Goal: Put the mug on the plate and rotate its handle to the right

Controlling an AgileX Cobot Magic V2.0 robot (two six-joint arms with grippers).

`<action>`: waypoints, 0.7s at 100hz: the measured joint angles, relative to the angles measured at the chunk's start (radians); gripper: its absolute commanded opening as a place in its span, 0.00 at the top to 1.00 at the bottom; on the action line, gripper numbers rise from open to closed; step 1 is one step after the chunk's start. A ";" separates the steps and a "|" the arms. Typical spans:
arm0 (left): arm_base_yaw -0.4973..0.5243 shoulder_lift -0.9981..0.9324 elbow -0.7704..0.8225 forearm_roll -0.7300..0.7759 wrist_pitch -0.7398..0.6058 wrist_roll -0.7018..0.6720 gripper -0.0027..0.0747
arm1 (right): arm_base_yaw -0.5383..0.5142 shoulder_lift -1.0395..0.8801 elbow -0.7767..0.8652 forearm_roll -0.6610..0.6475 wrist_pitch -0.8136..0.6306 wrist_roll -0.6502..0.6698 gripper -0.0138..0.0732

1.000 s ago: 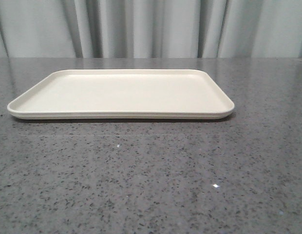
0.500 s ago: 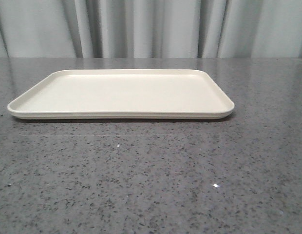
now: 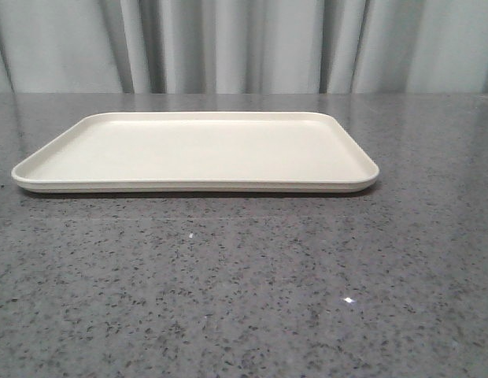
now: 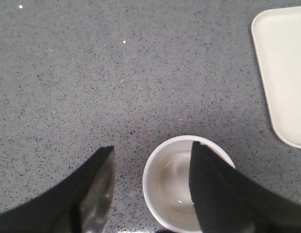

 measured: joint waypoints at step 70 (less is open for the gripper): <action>0.000 0.025 0.172 0.059 0.002 0.000 0.51 | 0.000 0.007 0.000 -0.002 0.000 0.000 0.24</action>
